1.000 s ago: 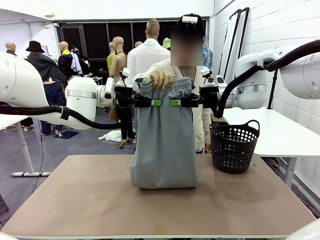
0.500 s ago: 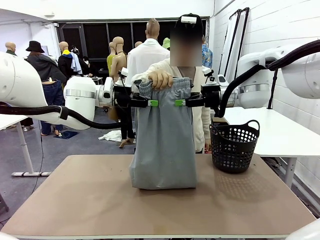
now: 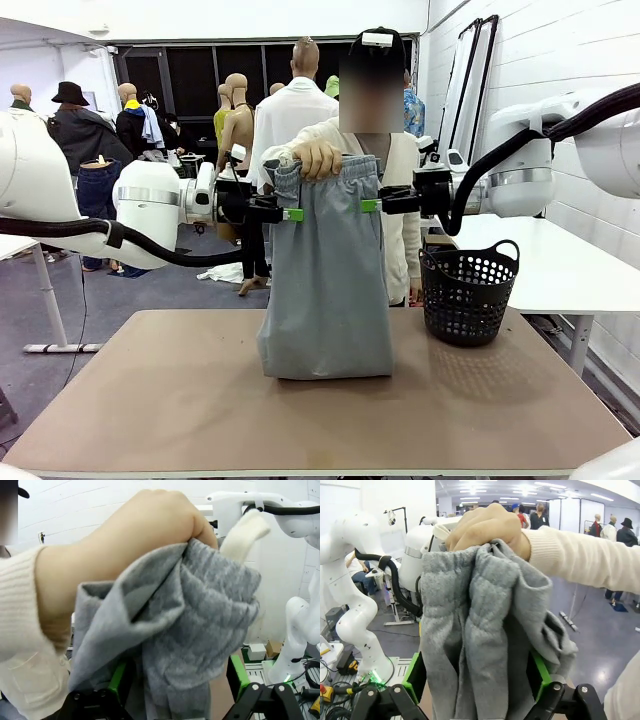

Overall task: Fold the training pants.
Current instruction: Release the ends of the Training pants and then grab the overlapped ends.

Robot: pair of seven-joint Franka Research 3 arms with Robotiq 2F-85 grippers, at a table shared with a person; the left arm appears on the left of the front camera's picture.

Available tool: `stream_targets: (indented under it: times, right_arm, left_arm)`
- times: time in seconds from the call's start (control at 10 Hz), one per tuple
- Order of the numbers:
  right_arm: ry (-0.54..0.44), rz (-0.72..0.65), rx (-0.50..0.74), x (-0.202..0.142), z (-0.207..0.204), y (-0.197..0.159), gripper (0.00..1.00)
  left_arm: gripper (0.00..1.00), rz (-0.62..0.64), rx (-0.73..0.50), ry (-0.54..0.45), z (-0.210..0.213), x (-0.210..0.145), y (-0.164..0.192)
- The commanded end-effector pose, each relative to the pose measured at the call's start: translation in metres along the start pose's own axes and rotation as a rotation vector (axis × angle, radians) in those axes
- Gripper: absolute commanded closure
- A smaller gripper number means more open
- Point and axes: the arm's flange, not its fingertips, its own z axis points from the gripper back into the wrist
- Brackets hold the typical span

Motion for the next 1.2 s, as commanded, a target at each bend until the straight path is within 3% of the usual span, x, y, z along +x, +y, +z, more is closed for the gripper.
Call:
stream_targets:
  times: [0.0,0.5,1.1]
  right_arm:
    - [0.025,-0.028,-0.029,-0.001,0.011,0.008,0.00]
    - [0.024,-0.037,-0.105,-0.008,0.041,0.011,0.00]
    - [-0.026,-0.069,-0.113,-0.006,0.067,0.019,0.00]
  left_arm:
    - [0.00,0.037,0.045,-0.020,0.012,-0.001,-0.011]
    - [0.00,0.026,0.124,-0.019,0.045,-0.002,-0.018]
    - [0.00,0.028,0.147,-0.014,0.060,-0.003,-0.030]
